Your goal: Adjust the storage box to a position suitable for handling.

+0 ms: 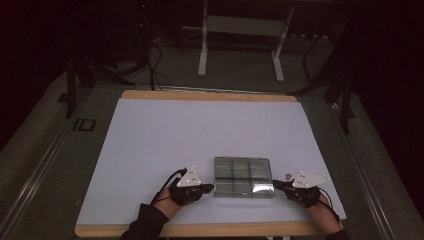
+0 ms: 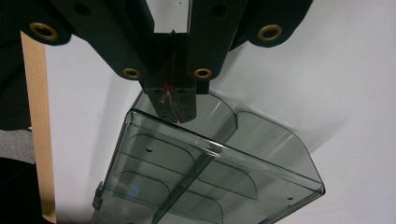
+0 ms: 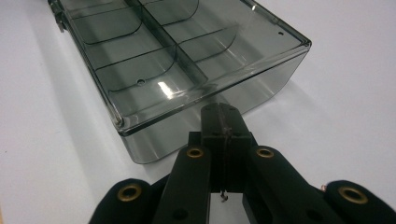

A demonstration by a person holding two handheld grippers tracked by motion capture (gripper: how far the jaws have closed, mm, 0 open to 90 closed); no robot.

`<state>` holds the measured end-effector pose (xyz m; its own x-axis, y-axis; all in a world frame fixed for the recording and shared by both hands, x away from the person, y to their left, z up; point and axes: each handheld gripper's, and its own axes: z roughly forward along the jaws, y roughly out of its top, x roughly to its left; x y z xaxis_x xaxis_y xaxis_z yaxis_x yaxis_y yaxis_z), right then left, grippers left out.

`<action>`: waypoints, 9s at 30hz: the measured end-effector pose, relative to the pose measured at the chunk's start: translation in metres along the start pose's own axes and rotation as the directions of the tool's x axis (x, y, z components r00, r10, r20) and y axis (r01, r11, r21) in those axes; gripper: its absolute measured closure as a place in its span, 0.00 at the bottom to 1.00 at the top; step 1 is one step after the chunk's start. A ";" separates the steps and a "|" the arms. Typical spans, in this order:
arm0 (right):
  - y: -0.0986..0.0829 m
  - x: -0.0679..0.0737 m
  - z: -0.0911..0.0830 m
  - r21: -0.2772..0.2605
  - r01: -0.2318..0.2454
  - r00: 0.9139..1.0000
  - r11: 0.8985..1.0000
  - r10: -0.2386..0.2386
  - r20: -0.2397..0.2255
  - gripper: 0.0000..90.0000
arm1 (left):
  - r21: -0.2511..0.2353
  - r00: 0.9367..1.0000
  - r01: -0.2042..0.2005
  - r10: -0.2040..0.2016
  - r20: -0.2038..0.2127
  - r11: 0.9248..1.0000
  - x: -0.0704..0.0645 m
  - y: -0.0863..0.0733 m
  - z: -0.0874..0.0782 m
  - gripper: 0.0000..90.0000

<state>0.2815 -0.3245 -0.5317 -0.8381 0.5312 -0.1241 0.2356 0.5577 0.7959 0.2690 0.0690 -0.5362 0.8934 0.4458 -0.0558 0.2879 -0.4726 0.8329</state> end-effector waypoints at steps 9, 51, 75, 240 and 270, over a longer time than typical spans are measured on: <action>0.004 0.000 -0.005 -0.024 0.002 1.000 1.000 -0.002 -0.006 1.00 | -0.001 1.000 -0.001 0.002 0.006 1.000 -0.002 0.004 -0.002 1.00; 0.034 -0.013 -0.003 -0.073 0.040 0.998 0.997 -0.036 0.047 0.75 | -0.101 0.997 -0.001 -0.007 -0.078 0.995 0.024 0.032 -0.006 0.68; 0.055 -0.025 -0.006 -0.110 0.047 0.994 0.993 -0.035 0.104 0.88 | -0.135 0.987 -0.052 0.030 -0.158 0.989 0.032 0.060 -0.003 0.82; 0.089 -0.073 0.037 0.219 -0.234 0.972 0.947 0.232 0.037 0.35 | -0.027 0.947 0.281 -0.282 -0.152 0.959 0.058 0.070 0.018 0.03; 0.049 -0.071 -0.011 0.403 -0.071 0.995 0.912 0.092 -0.031 0.48 | -0.022 0.945 0.270 -0.269 -0.184 0.963 0.030 0.009 -0.026 0.03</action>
<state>0.3475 -0.3419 -0.4773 -0.8278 0.5601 -0.0322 0.4733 0.7281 0.4959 0.2894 0.0981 -0.5164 0.7034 0.6887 -0.1758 0.5110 -0.3181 0.7985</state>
